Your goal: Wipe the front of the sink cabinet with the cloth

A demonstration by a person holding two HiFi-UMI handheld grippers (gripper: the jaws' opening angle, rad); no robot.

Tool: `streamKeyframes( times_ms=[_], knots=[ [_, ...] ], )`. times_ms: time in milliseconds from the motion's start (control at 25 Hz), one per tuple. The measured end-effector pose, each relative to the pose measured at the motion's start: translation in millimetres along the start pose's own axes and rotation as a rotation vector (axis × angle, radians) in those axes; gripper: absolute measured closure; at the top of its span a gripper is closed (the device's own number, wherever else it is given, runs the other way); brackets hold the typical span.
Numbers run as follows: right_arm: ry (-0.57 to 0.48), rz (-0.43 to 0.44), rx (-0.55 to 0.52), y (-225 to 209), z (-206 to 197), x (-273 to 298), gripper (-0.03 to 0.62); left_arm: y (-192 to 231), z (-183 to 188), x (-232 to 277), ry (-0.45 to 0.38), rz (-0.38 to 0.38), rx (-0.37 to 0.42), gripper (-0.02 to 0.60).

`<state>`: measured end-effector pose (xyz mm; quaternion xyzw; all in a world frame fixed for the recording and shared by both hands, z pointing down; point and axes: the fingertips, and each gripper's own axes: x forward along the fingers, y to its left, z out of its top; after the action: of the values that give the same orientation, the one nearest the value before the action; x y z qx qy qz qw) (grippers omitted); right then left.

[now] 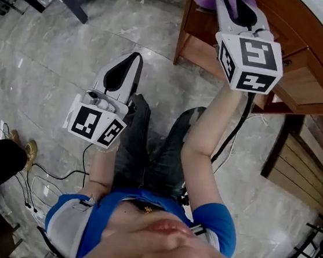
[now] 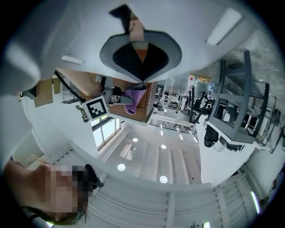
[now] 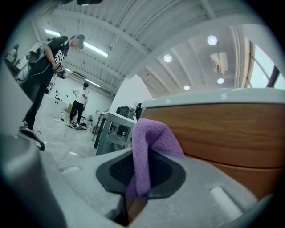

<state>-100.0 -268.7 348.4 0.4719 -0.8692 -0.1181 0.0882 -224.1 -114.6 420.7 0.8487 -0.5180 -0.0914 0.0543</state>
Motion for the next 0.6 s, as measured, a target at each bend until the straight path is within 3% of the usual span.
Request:
streamKeyframes(
  times_ms=[240,600],
  knots=[
    [-0.009,0.059,-0.053,26.7,12.8,23.0,0.533,12.0,1.5,-13.9,-0.014,0.035,-0.012,0.583],
    [-0.039,0.065,-0.078,28.5,7.5,23.0,0.533,11.2,-6.0,-9.9,-0.031,0.043,-0.037,0.583]
  ],
)
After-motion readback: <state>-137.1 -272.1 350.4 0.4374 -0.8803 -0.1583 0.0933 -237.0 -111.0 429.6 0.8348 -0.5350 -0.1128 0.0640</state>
